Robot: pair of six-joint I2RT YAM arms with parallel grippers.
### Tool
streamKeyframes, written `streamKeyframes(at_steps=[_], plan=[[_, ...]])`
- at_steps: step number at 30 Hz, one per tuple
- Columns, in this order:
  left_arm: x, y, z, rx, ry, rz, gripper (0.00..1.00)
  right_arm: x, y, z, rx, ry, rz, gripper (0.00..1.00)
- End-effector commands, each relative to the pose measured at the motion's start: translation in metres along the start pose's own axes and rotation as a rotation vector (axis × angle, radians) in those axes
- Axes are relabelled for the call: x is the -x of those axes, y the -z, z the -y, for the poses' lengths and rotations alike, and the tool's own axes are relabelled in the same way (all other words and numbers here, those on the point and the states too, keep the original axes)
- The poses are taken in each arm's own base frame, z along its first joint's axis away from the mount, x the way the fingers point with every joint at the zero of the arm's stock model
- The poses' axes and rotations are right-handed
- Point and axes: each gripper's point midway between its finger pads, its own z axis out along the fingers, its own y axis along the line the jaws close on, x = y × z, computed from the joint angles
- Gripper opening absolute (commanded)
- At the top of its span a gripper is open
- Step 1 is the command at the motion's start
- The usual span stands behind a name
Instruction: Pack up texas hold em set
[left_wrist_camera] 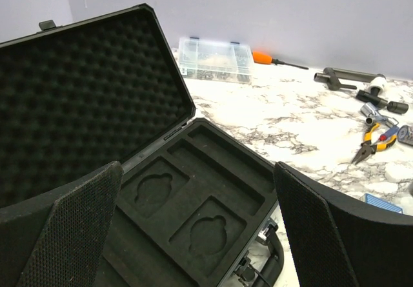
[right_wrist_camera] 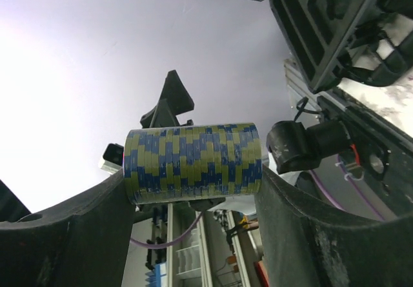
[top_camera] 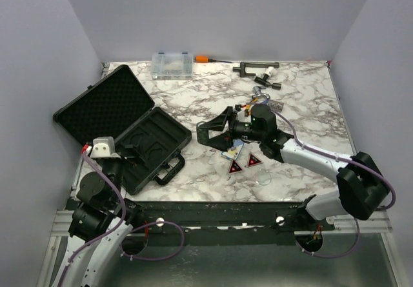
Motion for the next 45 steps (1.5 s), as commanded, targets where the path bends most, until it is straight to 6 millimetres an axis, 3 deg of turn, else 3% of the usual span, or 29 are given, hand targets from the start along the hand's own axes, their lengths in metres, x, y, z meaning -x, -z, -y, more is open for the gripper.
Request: streamKeyframes(at_steps=[1, 7, 13, 18, 21, 23, 27, 30, 33, 40, 45], plan=[[0.006, -0.009, 0.003, 0.003, 0.023, 0.041, 0.99, -0.028, -0.015, -0.063, 0.170, 0.058, -0.087, 0.51], [0.013, -0.021, 0.010, -0.002, 0.041, 0.081, 0.99, -0.052, -0.034, -0.074, 0.174, 0.137, -0.151, 0.52], [0.004, -0.029, 0.012, 0.002, 0.028, 0.052, 0.99, -0.052, -0.046, -0.070, 0.143, 0.197, -0.173, 0.52], [-0.018, -0.005, -0.001, 0.025, -0.059, -0.142, 0.99, -0.032, -0.053, -0.072, 0.076, 0.307, -0.047, 0.52], [-0.033, 0.016, -0.012, 0.048, -0.141, -0.324, 0.99, 0.000, -0.050, -0.065, -0.090, 0.426, 0.151, 0.52], [-0.028, 0.017, -0.012, 0.053, -0.159, -0.364, 0.99, 0.020, -0.039, -0.068, -0.179, 0.501, 0.285, 0.53], [-0.006, -0.001, -0.002, 0.050, -0.144, -0.330, 0.99, 0.044, -0.012, -0.075, -0.244, 0.560, 0.462, 0.55], [0.035, -0.001, 0.003, 0.032, -0.077, -0.181, 0.99, 0.047, -0.003, -0.083, -0.236, 0.570, 0.508, 0.56], [0.069, 0.004, 0.005, 0.014, -0.011, -0.034, 0.99, 0.039, -0.013, -0.091, -0.205, 0.579, 0.452, 0.57], [0.068, -0.021, 0.016, 0.016, -0.019, -0.052, 0.99, -0.048, -0.061, -0.143, 0.186, 0.563, -0.074, 0.57], [0.076, -0.012, 0.013, 0.009, 0.006, 0.004, 0.99, -0.068, -0.078, -0.157, 0.216, 0.585, -0.157, 0.58]])
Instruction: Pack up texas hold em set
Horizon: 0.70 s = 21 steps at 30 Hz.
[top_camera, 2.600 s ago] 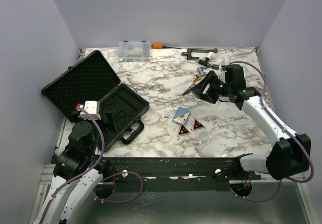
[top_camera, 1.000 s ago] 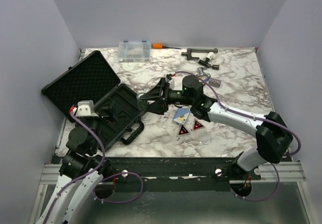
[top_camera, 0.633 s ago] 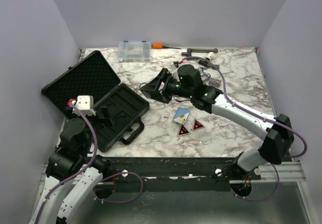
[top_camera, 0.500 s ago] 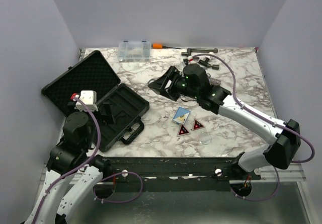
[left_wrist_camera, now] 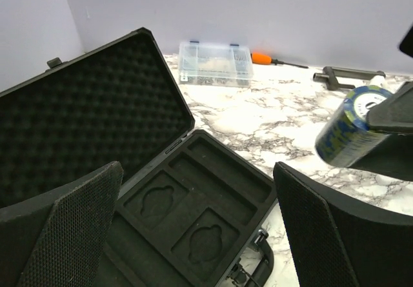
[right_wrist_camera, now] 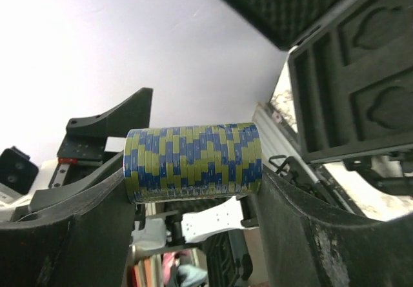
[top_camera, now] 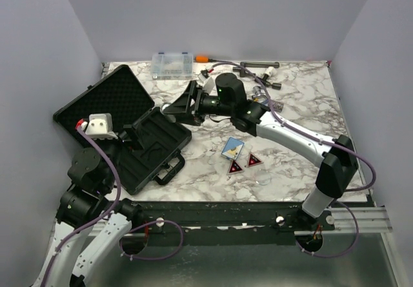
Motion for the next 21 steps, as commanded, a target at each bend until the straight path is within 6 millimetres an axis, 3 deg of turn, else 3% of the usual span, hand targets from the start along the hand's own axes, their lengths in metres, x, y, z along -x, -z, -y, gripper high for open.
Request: streamKeyframes(at_steps=[1, 6, 10, 14, 21], plan=[[0.014, 0.011, -0.005, -0.002, 0.042, 0.086, 0.99, -0.014, 0.005, -0.083, 0.259, 0.082, -0.101, 0.58], [0.000, 0.021, -0.011, -0.005, 0.053, 0.112, 0.99, -0.021, -0.017, -0.084, 0.265, 0.018, -0.113, 0.61], [-0.014, 0.023, -0.013, -0.005, 0.053, 0.111, 0.99, -0.041, -0.036, -0.096, 0.293, -0.002, -0.153, 0.61], [-0.015, 0.025, -0.014, -0.007, 0.062, 0.130, 0.99, -0.062, -0.055, -0.109, 0.305, 0.007, -0.197, 0.61], [-0.013, 0.030, -0.016, -0.009, 0.070, 0.149, 0.99, -0.078, -0.073, -0.098, 0.269, -0.005, -0.224, 0.61]])
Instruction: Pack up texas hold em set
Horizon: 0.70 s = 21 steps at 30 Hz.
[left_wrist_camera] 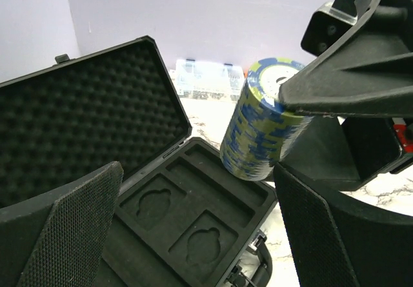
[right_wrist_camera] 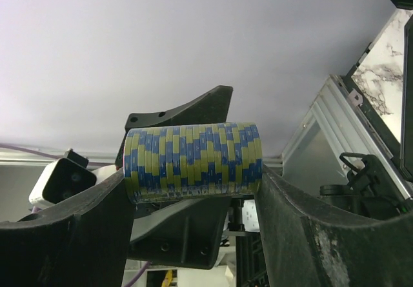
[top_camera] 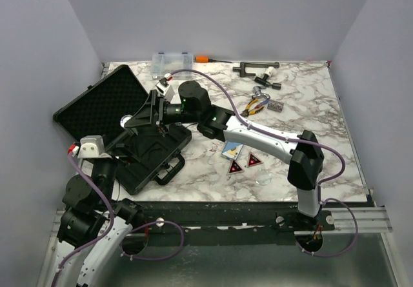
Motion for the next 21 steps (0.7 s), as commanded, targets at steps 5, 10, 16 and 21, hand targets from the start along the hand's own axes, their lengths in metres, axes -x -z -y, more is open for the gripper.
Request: streamKeyframes(at_steps=[5, 10, 16, 21], plan=[[0.004, 0.000, -0.002, 0.009, 0.015, 0.026, 0.99, -0.020, -0.007, -0.031, 0.063, 0.027, -0.043, 0.61], [0.006, -0.001, -0.001, 0.009, 0.015, 0.024, 0.99, -0.033, -0.013, -0.034, 0.074, 0.021, -0.073, 0.61], [0.004, -0.001, -0.001, 0.010, 0.013, 0.020, 0.99, -0.040, -0.016, -0.037, 0.074, 0.021, -0.086, 0.61], [0.005, 0.001, -0.002, 0.008, 0.019, 0.033, 0.99, -0.044, -0.017, -0.035, 0.065, 0.023, -0.089, 0.61]])
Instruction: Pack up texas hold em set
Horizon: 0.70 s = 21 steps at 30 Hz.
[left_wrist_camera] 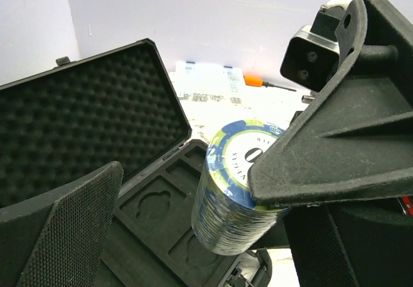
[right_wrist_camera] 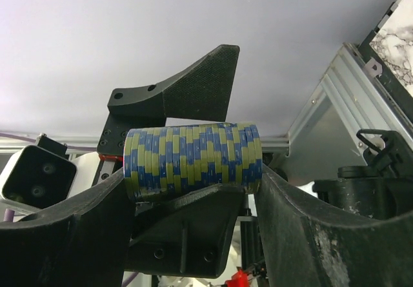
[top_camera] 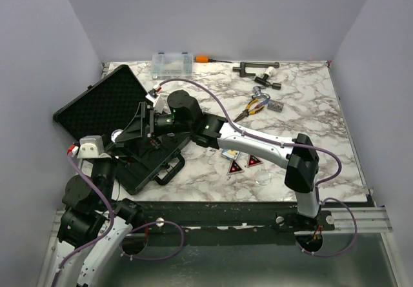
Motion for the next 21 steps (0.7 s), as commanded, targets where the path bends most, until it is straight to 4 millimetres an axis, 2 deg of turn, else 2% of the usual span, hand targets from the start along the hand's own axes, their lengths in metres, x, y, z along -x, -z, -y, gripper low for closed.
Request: streamKeyframes(at_steps=[1, 5, 8, 11, 16, 21], plan=[[0.002, 0.002, -0.003, 0.012, 0.013, 0.023, 0.99, -0.003, 0.002, -0.034, 0.084, 0.044, -0.013, 0.61], [-0.001, 0.004, -0.005, 0.011, 0.015, 0.026, 0.99, 0.008, -0.003, -0.027, 0.032, 0.072, 0.035, 0.61], [-0.008, 0.009, -0.007, 0.011, 0.016, 0.028, 0.99, 0.028, -0.008, -0.011, -0.069, 0.097, 0.099, 0.61], [-0.015, 0.013, -0.010, 0.010, 0.018, 0.033, 0.99, 0.054, -0.007, 0.013, -0.182, 0.092, 0.180, 0.60], [-0.015, 0.028, -0.017, 0.003, 0.043, 0.090, 0.99, 0.095, 0.009, 0.063, -0.363, 0.084, 0.322, 0.60], [-0.012, 0.043, -0.023, -0.005, 0.075, 0.162, 0.99, 0.115, 0.021, 0.109, -0.528, 0.101, 0.406, 0.60]])
